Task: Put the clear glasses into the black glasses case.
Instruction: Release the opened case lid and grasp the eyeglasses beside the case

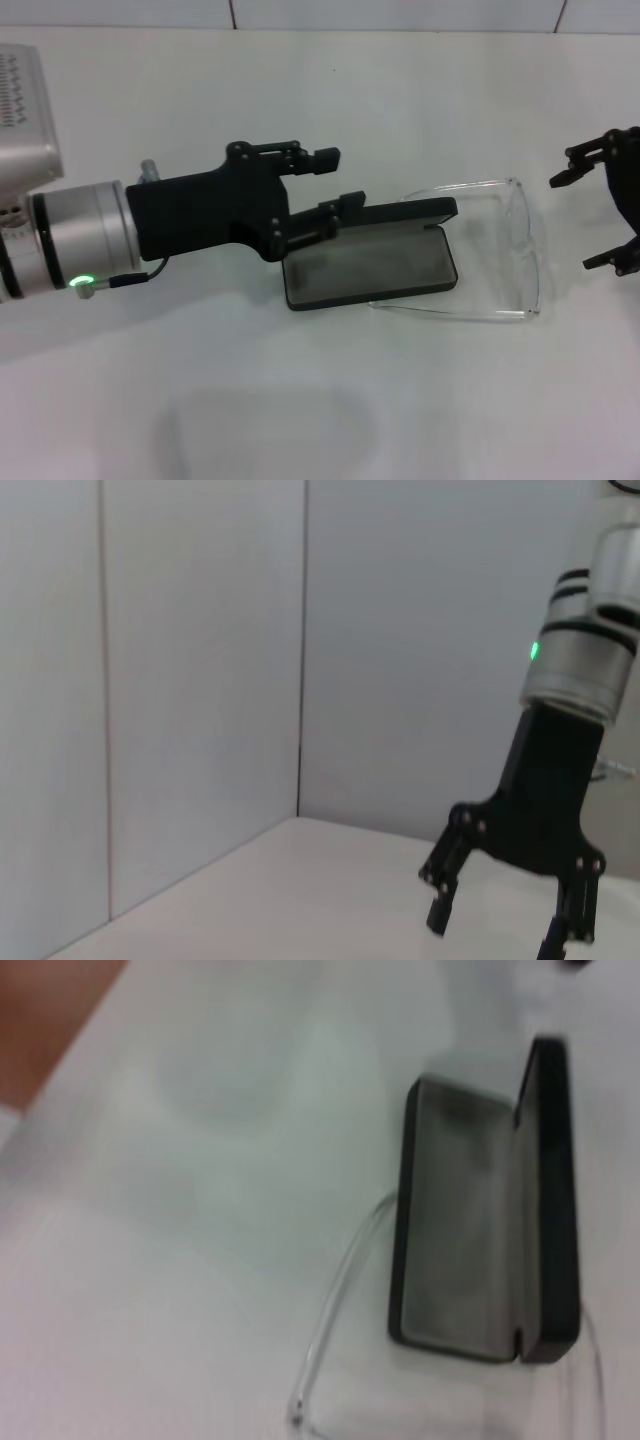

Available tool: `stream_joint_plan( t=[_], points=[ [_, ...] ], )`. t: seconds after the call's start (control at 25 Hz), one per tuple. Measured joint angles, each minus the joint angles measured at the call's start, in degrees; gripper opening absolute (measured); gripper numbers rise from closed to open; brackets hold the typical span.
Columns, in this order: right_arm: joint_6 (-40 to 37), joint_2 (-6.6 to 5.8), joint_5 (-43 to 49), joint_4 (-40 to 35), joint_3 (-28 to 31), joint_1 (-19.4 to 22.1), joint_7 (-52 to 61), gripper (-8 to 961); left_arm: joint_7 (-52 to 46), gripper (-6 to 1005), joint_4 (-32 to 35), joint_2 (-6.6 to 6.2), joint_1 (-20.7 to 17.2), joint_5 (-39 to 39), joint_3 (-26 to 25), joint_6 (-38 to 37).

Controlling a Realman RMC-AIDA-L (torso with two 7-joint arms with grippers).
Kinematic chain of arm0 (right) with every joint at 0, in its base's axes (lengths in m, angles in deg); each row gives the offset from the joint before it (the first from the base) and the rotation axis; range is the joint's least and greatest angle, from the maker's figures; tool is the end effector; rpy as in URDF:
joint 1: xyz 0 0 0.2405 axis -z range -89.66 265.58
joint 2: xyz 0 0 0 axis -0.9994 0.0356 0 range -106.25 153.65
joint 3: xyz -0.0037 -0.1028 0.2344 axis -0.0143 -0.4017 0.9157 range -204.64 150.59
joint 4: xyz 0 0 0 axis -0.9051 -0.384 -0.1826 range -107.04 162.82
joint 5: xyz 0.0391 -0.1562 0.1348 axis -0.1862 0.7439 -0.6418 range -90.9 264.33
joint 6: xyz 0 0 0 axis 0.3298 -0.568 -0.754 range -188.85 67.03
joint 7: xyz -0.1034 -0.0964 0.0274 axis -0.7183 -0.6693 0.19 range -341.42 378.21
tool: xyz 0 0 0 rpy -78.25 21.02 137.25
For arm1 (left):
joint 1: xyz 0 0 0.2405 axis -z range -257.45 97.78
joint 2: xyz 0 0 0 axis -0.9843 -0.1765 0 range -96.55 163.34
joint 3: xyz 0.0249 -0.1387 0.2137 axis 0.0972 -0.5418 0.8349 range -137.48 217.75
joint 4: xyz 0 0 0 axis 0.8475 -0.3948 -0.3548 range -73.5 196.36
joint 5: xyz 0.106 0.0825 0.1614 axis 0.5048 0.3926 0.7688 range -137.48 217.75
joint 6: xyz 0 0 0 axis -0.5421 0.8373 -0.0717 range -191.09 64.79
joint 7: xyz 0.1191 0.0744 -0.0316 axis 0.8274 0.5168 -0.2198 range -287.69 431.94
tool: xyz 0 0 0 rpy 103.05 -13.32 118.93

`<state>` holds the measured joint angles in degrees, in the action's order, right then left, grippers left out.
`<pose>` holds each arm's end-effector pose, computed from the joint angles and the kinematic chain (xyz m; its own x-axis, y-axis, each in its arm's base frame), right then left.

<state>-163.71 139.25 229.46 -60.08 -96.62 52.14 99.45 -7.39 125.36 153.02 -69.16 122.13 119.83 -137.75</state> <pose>0.1541 0.3490 0.0620 0.8131 0.4073 0.4159 0.4623 -0.8860 -0.0361 -0.2048 0.2953 -0.0129 0.7988 0.1068 0.5920 0.3033 -0.9214 -0.2431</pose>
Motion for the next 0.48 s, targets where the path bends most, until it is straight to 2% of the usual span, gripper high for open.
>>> stream_joint_plan(
  t=[0.24, 0.32, 0.36, 0.48],
  points=[
    [3.6, 0.14, 5.3, 0.6, -8.8, -2.4, 2.1, 838, 0.4, 515, -4.0, -0.03, 0.9, -2.0, -3.3, -1.6],
    [4.0, 0.22, 5.7, 0.7, -9.9, -2.6, 2.1, 835, 0.4, 515, -5.2, 0.01, 1.4, -2.0, -4.1, -1.8],
    [5.5, 0.27, 6.1, 0.7, -13.2, -2.8, 2.1, 834, 0.4, 515, -5.9, 0.01, 1.7, -2.1, -4.6, -2.0],
    [6.3, 0.18, 6.2, 0.7, -15.8, -3.1, 2.0, 831, 0.5, 515, -7.3, -0.04, 2.1, -2.1, -5.6, -2.2]
  ],
)
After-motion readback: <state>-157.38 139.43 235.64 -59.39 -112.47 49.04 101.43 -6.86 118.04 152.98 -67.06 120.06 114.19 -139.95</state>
